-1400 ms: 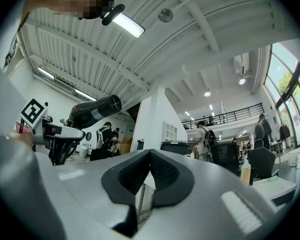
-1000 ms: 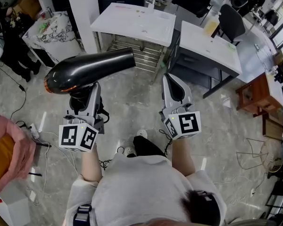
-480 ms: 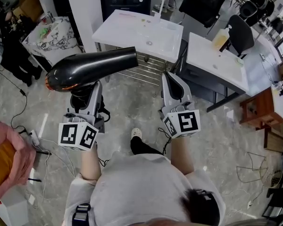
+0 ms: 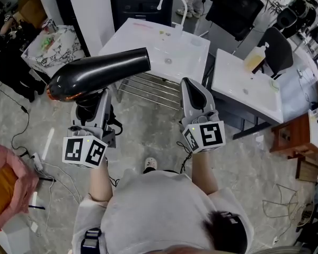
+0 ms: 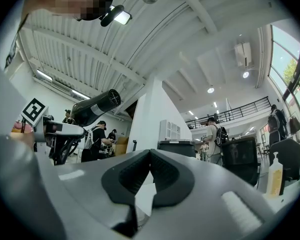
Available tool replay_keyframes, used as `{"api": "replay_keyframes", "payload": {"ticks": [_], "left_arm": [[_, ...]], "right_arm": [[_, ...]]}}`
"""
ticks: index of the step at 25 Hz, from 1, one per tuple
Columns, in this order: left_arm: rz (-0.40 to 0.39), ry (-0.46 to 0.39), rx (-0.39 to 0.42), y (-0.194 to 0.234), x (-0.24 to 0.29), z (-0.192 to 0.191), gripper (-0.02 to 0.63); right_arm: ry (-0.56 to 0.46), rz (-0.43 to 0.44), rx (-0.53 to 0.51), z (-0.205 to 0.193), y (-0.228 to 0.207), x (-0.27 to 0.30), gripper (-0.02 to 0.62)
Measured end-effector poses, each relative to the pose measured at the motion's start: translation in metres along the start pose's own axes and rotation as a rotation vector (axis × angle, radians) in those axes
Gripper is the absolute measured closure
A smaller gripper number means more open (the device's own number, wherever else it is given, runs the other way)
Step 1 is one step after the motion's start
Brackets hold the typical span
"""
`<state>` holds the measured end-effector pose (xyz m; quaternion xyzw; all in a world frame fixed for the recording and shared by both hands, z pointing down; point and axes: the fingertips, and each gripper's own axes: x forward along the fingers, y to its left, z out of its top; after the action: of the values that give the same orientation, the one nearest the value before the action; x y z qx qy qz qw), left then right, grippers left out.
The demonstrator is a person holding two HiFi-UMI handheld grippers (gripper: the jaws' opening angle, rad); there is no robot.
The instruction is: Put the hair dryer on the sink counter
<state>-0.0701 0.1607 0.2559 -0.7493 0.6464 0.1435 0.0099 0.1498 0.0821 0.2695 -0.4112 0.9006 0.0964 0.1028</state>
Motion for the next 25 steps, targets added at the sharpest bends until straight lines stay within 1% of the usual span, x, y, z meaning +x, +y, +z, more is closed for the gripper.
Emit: {"api": "replay_keyframes", "payload": {"ticks": [7,13,17,25], "left_arm": [[0.017,0.012,0.005,0.012,0.045,-0.017,0.362],[0.022,0.019,-0.017,0.032,0.085,-0.028,0.362],[0.014,0.020,-0.023,0.056,0.118,-0.034,0.362],[-0.037,0.032,-0.039,0.118,0.190,-0.039,0.362]], "right_arm": [[0.012,0.018,0.034,-0.029,-0.027,0.039,0.584],[0.028,0.025,0.035,-0.047,-0.044,0.074,0.584],[0.040,0.006,0.033,-0.061,-0.056,0.107,0.584],[0.042,-0.043,0.019,-0.082,-0.068,0.191,0.584]]}}
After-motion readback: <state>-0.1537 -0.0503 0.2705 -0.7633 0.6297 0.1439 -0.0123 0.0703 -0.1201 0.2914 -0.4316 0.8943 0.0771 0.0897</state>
